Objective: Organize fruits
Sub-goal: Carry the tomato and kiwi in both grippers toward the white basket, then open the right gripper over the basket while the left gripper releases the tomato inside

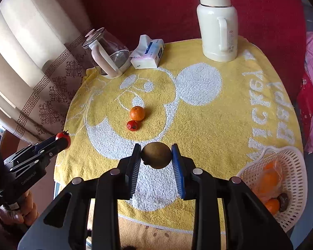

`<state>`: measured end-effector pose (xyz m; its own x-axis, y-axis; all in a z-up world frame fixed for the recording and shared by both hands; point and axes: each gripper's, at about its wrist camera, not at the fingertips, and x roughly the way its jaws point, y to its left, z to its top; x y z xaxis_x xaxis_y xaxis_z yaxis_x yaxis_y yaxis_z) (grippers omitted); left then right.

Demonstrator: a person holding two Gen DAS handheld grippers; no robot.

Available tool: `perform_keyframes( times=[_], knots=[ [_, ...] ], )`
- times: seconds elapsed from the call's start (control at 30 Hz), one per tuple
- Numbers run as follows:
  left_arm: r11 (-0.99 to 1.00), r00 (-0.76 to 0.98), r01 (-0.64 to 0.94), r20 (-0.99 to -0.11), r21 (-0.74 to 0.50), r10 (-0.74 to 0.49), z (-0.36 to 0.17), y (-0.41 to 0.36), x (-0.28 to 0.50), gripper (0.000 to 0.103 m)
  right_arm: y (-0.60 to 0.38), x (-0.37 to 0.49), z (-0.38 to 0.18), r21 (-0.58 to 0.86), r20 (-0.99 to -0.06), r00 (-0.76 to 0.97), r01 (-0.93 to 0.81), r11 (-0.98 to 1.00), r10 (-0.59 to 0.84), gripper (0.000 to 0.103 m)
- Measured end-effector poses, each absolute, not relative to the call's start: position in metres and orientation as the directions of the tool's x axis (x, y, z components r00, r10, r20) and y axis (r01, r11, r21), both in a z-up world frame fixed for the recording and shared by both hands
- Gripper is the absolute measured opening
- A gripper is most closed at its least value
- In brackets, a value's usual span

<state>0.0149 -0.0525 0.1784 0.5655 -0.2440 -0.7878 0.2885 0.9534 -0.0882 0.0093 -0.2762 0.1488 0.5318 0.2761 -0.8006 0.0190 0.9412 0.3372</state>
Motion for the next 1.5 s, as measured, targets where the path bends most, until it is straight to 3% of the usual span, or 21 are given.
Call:
perform_keyframes(
  times=[1.1, 1.5],
  knots=[
    [0.91, 0.539, 0.411, -0.788, -0.063, -0.298, 0.179, -0.124, -0.006, 0.029, -0.434, -0.077, 0.154, 0.314, -0.807, 0.589, 0.376, 0.872, 0.037, 0.03],
    [0.882, 0.518, 0.466, -0.787, -0.069, -0.335, 0.178, -0.17, -0.015, 0.029, -0.471, -0.09, 0.129, 0.336, -0.829, 0.557, 0.437, 0.834, 0.042, 0.031]
  ],
)
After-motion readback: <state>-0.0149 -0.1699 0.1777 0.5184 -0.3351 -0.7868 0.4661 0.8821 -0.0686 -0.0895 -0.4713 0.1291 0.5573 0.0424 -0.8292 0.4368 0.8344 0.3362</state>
